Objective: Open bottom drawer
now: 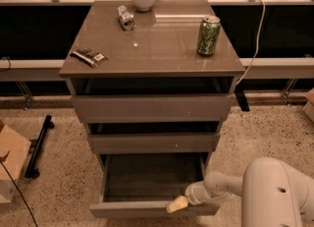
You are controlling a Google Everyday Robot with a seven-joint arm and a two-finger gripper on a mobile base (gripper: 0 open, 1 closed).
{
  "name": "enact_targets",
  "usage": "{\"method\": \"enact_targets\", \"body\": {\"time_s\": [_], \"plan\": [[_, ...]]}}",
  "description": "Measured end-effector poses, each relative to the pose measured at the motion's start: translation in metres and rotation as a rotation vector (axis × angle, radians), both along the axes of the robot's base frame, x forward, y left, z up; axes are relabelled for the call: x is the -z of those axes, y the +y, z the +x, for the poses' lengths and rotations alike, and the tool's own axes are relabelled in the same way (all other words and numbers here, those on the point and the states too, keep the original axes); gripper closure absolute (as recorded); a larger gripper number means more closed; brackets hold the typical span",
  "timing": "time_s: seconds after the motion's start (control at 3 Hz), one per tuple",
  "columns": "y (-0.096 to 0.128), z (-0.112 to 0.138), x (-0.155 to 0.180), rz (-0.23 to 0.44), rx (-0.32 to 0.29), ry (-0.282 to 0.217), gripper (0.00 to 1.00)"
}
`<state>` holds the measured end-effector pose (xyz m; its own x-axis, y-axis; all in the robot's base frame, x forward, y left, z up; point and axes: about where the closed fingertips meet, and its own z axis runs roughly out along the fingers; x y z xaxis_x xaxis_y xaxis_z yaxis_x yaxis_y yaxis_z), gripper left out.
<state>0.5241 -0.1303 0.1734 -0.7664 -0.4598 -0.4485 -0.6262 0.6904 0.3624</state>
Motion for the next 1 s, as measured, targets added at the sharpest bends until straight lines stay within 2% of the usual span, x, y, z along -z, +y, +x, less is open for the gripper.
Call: {"method": "enact_targets", "body": {"time_s": [0.33,1.0], "plan": [[0.004,-0.04,0.002,0.033,0.067,0.059,0.0],[0.004,-0.071,0.001,0.063,0.14,0.111,0.0]]}}
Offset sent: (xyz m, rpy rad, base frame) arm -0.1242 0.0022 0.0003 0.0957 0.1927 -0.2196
